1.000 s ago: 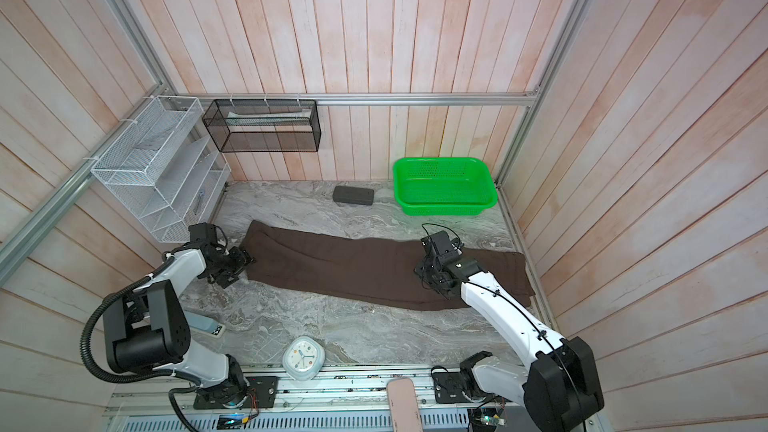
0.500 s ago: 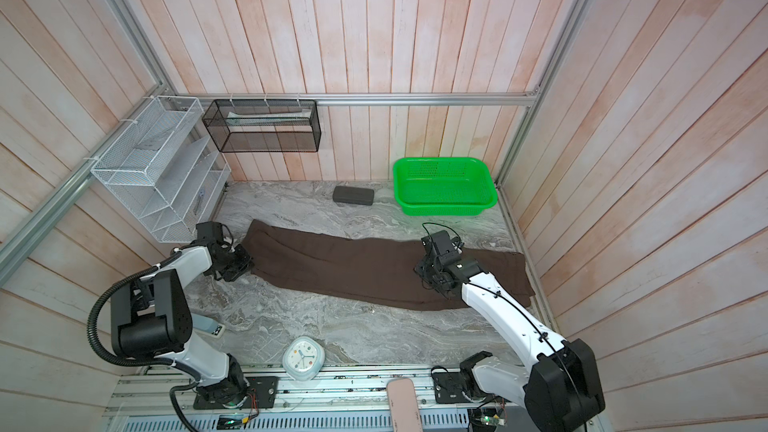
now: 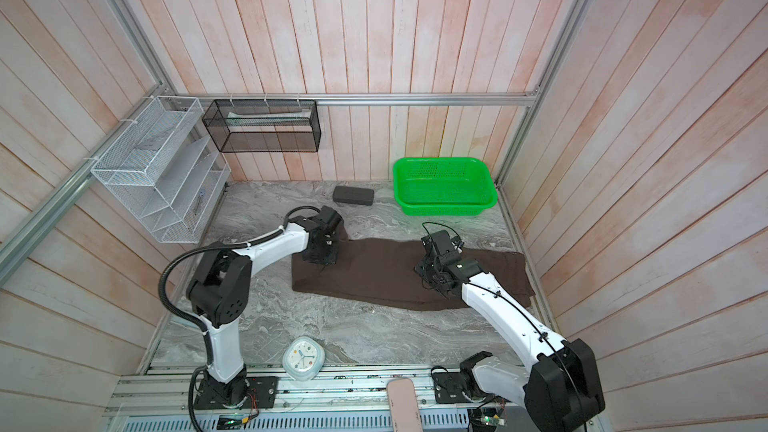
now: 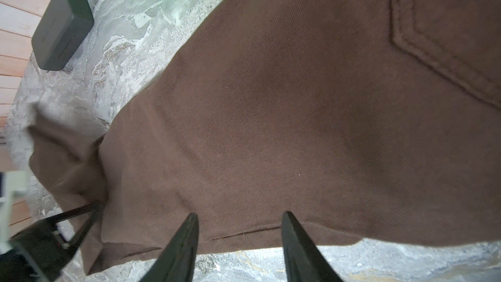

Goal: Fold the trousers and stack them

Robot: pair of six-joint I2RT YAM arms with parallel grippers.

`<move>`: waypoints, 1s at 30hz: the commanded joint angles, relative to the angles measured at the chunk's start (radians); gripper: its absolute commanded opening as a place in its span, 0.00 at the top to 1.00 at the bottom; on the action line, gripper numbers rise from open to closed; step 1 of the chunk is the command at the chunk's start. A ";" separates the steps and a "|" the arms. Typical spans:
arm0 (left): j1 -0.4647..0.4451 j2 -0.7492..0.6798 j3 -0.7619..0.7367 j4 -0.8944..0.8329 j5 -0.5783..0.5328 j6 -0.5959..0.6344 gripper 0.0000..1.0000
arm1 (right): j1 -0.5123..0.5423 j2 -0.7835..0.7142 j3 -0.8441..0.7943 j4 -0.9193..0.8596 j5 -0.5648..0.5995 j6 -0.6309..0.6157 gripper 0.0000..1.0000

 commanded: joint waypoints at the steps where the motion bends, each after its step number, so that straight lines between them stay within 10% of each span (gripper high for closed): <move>1: -0.035 0.005 0.033 -0.092 -0.033 0.024 0.61 | -0.006 -0.016 0.022 -0.022 0.034 -0.015 0.49; 9: 0.007 -0.156 0.077 -0.079 -0.077 -0.036 0.31 | -0.007 -0.006 0.031 -0.016 0.028 -0.019 0.49; 30: 0.150 -0.005 0.023 0.077 0.364 -0.057 0.38 | -0.010 -0.020 0.017 -0.009 0.027 -0.020 0.49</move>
